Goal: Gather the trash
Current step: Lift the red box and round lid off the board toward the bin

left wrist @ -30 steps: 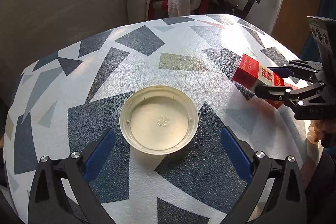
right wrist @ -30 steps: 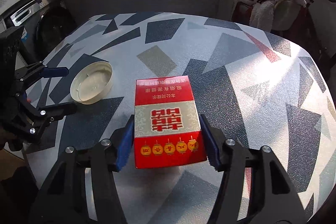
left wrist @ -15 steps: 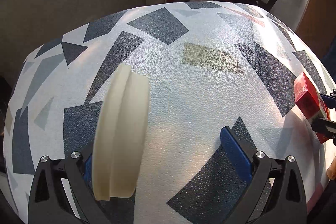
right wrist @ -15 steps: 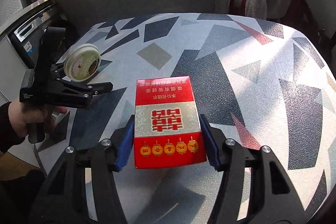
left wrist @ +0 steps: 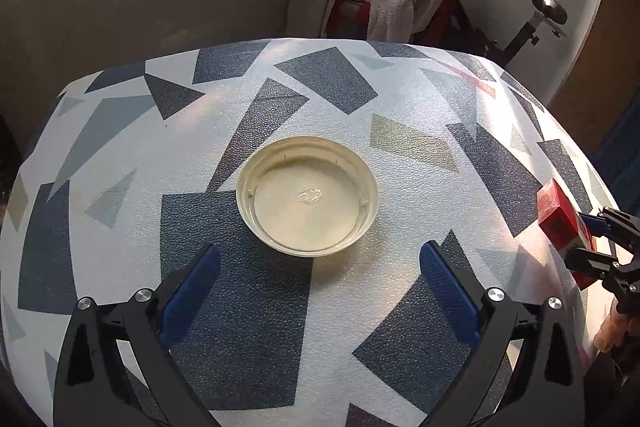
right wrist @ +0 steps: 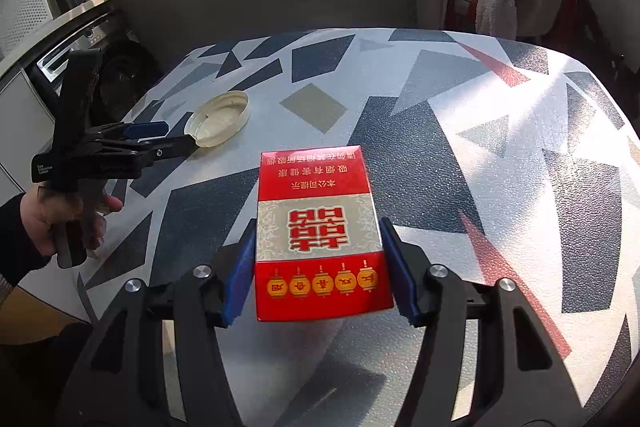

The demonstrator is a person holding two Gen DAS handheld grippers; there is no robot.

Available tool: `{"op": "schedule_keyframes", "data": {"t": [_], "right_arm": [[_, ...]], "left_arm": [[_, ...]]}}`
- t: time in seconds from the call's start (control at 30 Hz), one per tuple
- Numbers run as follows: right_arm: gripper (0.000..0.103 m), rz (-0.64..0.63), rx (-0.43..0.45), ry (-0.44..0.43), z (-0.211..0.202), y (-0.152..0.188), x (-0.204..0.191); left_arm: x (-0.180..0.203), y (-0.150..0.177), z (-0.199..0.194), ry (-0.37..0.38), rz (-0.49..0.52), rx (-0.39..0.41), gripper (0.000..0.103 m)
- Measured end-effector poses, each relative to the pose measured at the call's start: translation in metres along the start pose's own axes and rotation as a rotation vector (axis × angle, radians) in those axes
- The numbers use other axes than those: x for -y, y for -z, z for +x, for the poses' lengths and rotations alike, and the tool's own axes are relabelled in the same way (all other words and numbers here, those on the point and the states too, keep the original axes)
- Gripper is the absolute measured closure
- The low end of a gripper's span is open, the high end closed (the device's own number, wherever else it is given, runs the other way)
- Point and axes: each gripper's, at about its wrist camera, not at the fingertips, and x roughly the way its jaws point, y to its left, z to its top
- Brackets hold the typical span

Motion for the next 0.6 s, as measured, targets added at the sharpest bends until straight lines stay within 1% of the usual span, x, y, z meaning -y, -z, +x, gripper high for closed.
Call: {"op": "schedule_keyframes", "data": {"t": [0.07,0.13,0.23,0.27,0.3,0.33,0.4,0.47,0.6], "right_arm": [[0.044,-0.006,0.0,-0.001,0.0,0.0,-0.001],[0.044,-0.006,0.0,-0.003,0.001,-0.001,0.0],[0.044,-0.005,0.0,-0.011,0.002,-0.002,0.001],[0.044,-0.007,0.001,-0.009,0.002,-0.002,0.002],[0.044,-0.009,0.0,-0.009,0.002,-0.002,0.002],[0.044,-0.01,-0.001,-0.01,0.002,-0.002,0.003],[0.044,-0.012,-0.002,-0.011,0.003,-0.001,0.004],[0.044,-0.015,-0.004,-0.009,0.003,-0.001,0.004],[0.044,-0.005,-0.008,-0.011,0.005,0.0,0.006]], "left_arm": [[-0.006,-0.006,0.006,0.024,-0.048,-0.019,0.006],[-0.006,-0.013,0.014,0.032,-0.06,-0.034,0.006],[0.001,-0.02,0.032,0.02,-0.009,-0.085,0.006],[0.003,-0.021,0.037,0.003,0.012,-0.097,0.006],[0.004,-0.022,0.04,-0.013,0.024,-0.093,0.006],[0.003,-0.024,0.042,-0.012,0.019,-0.09,0.006],[-0.002,-0.027,0.045,0.006,-0.024,-0.09,0.006],[-0.004,-0.03,0.047,0.0,-0.04,-0.085,0.006],[-0.001,-0.034,0.053,-0.039,-0.013,-0.097,0.006]]}}
